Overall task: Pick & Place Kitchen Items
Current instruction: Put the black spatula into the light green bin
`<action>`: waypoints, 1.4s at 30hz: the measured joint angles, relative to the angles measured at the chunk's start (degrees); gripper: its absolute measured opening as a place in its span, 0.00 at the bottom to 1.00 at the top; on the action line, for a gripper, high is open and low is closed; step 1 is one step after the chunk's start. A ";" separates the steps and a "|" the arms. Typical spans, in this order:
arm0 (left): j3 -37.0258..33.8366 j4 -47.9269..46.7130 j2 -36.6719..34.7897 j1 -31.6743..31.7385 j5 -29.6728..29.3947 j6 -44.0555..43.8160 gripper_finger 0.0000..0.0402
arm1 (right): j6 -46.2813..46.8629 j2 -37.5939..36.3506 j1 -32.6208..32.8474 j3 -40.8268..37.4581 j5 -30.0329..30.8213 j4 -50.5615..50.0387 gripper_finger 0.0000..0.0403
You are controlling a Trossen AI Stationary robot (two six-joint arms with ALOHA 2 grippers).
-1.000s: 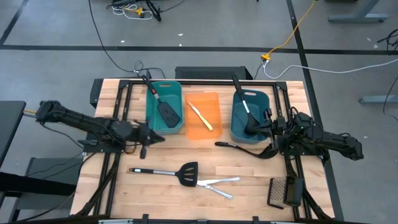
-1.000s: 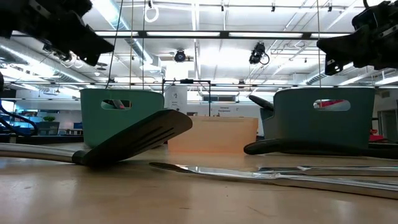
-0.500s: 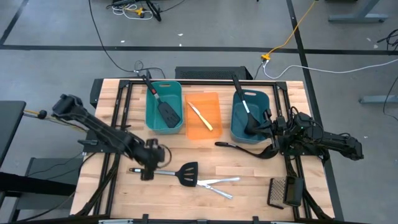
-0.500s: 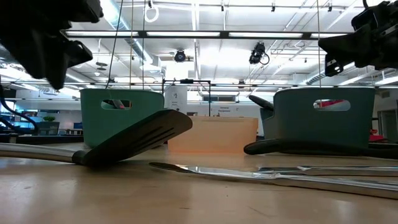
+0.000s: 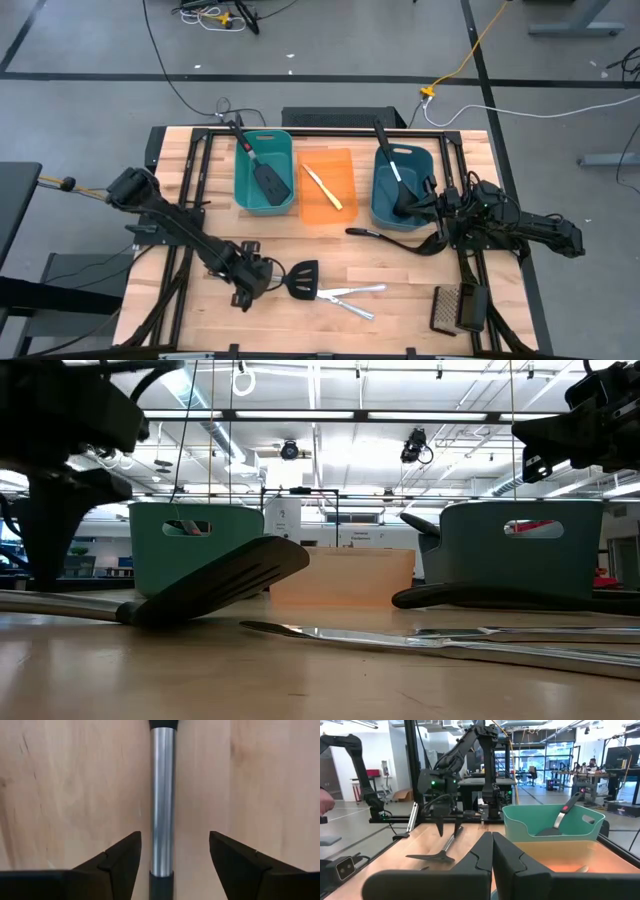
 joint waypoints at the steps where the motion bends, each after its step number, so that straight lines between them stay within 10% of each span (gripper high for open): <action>1: 0.00 0.25 0.61 0.00 -0.09 0.23 0.60 | -0.02 0.00 0.00 0.00 0.00 -0.02 0.02; 14: 0.12 0.67 5.38 0.07 -3.23 2.34 0.53 | 0.73 0.02 0.00 0.04 0.00 -0.02 0.02; 23: 0.07 0.23 5.36 0.20 -0.88 3.04 0.19 | 1.34 0.02 -0.01 0.04 0.01 -0.04 0.02; 42: 13.45 -16.31 1.25 0.18 -6.50 14.76 0.18 | 1.77 0.02 -0.02 0.04 -0.05 -0.30 0.02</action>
